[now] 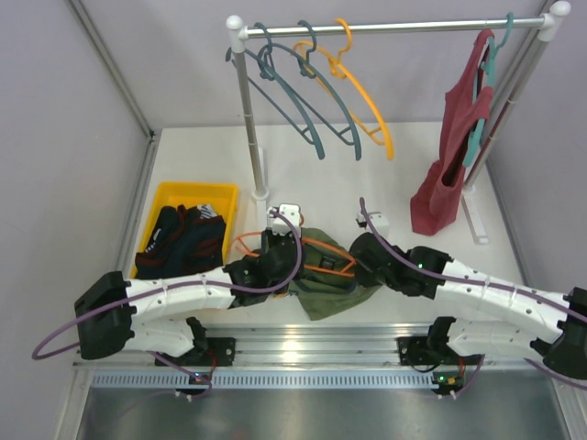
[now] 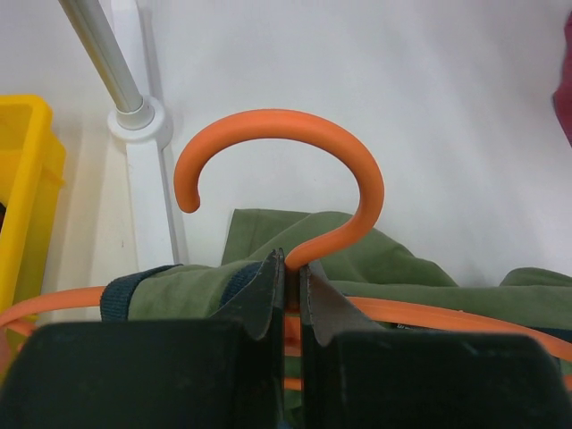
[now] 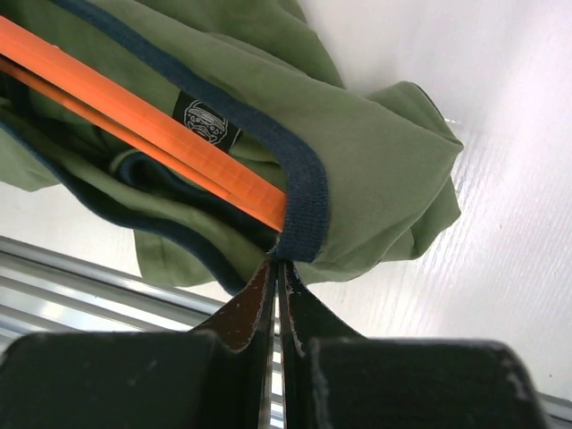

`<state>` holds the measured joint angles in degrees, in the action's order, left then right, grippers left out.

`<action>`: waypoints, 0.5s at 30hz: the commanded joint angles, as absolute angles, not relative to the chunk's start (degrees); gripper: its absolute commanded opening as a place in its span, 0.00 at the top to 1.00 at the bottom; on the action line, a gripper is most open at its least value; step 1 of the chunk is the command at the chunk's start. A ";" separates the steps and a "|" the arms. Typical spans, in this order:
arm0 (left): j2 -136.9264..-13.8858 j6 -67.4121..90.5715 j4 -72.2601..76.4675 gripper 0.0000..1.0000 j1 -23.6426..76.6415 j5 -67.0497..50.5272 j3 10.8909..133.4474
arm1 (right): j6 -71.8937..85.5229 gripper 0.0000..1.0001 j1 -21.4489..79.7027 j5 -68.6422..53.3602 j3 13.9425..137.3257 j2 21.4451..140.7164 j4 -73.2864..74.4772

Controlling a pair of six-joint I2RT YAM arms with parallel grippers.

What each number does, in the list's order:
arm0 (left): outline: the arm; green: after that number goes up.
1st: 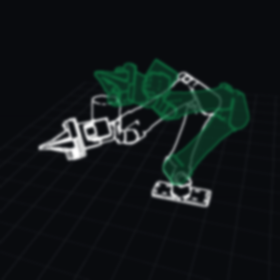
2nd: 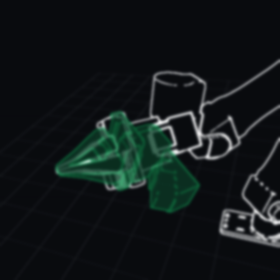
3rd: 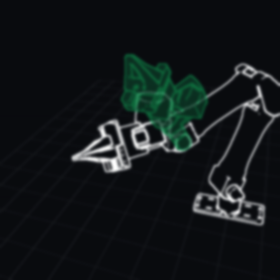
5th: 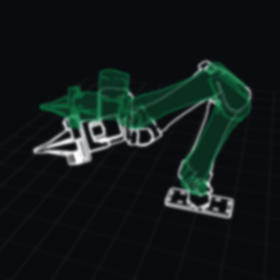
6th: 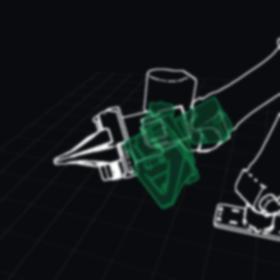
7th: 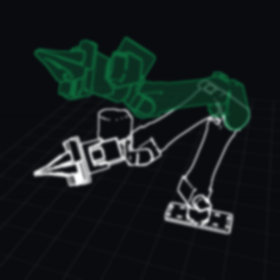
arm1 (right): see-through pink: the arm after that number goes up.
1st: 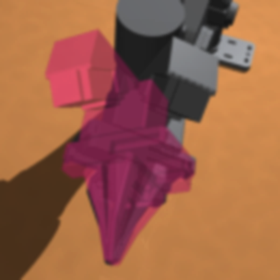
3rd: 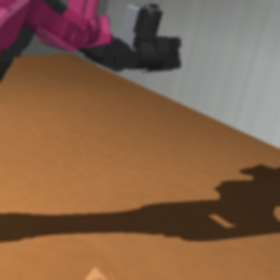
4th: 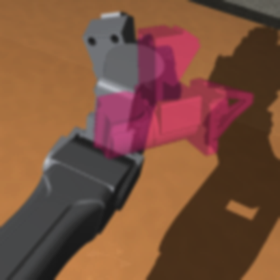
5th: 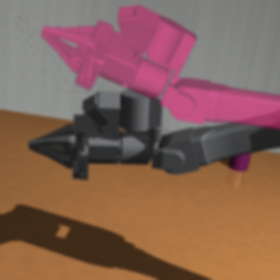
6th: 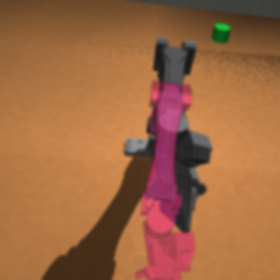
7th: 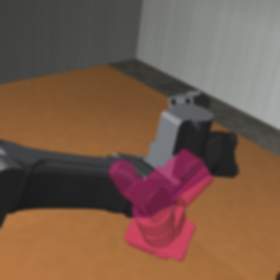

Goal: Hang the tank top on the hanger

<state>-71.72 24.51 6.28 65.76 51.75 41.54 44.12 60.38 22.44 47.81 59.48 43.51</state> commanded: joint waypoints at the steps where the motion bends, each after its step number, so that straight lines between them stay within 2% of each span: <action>1: -70.92 22.15 11.33 1.00 65.92 54.84 41.31 | 41.92 1.00 59.24 20.57 51.85 60.29 40.34; 15: -73.30 22.06 13.36 1.00 67.94 54.14 43.06 | 37.27 1.00 54.84 12.84 61.26 65.83 35.16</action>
<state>-72.36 22.33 9.19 67.33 52.38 41.52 39.09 55.53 15.66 57.56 65.06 38.72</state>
